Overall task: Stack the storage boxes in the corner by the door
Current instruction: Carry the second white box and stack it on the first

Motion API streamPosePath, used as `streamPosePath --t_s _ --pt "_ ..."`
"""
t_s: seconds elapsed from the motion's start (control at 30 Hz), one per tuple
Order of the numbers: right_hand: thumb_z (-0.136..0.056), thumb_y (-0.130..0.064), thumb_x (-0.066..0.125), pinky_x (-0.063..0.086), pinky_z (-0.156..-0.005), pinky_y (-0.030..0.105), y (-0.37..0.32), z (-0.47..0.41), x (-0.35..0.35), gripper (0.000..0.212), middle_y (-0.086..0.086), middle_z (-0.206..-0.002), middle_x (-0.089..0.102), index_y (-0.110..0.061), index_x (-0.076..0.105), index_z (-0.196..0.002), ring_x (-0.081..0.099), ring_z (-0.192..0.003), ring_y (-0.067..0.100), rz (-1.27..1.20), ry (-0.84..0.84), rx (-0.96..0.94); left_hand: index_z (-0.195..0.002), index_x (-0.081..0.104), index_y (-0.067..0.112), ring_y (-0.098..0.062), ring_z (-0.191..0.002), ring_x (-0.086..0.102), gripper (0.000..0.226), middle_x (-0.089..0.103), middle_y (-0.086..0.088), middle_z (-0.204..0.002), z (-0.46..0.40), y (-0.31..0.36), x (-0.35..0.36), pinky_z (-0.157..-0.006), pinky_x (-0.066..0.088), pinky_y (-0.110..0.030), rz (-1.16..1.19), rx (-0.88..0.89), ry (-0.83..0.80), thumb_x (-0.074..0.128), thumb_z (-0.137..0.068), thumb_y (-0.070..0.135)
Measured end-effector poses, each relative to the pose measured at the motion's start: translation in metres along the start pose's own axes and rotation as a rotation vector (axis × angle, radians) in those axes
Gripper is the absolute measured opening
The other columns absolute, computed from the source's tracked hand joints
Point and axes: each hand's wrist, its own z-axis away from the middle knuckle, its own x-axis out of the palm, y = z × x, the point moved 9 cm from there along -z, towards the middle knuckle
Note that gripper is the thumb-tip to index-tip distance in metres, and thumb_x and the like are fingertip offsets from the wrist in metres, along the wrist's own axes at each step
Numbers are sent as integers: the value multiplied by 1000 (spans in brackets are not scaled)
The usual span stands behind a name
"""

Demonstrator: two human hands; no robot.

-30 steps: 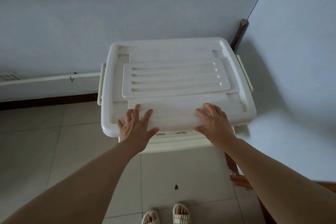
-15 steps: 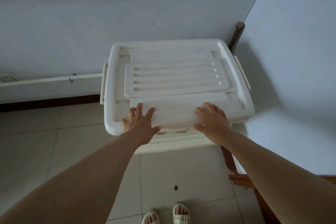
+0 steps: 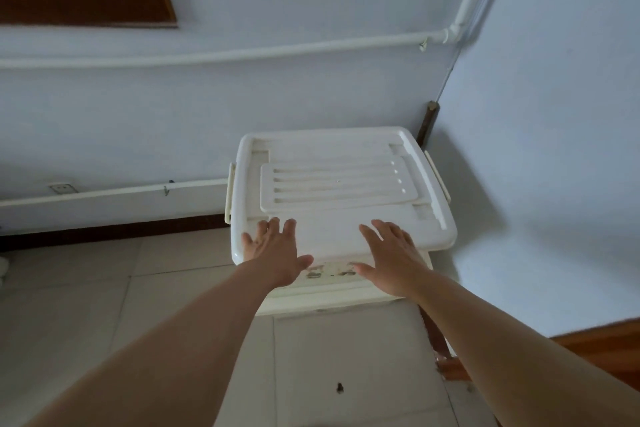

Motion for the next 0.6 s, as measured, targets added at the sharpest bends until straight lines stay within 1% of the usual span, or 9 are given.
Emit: streamPosePath --t_s 0.1,0.17,0.37,0.5,0.6 --pt "-91 -50 46 9 -120 41 -16 15 -9 74 -1 -159 11 -23 12 -151 7 -147 23 10 26 -58 -148 20 21 -24 -142 21 73 23 -1 -154 23 -1 -7 -110 23 -48 16 -9 31 47 -89 55" --pt "-91 -50 46 9 -120 42 -28 29 -13 74 -1 -159 12 -23 13 -151 7 -147 23 17 36 -101 -146 22 21 -23 -141 24 72 27 1 -152 42 -2 -9 -109 25 -48 33 -22 61 47 -89 55" --pt "-92 -52 44 11 -119 42 -50 80 -18 73 4 -159 10 -21 15 -150 9 -146 25 82 48 -196 -145 25 21 -23 -140 27 69 30 4 -151 119 1 -3 -109 24 -48 94 -107 104 47 -89 53" --pt "-91 -52 44 14 -118 42 -56 122 -19 73 5 -157 13 -20 16 -150 12 -144 26 112 66 -240 -140 31 20 -24 -135 33 64 41 2 -142 176 7 4 -106 27 -46 121 -172 146 48 -88 52" --pt "-91 -53 45 15 -117 42 -61 153 -13 73 5 -155 17 -20 17 -150 16 -142 26 140 49 -272 -139 33 19 -22 -137 33 62 40 3 -144 217 11 13 -108 25 -46 153 -208 169 48 -89 52"
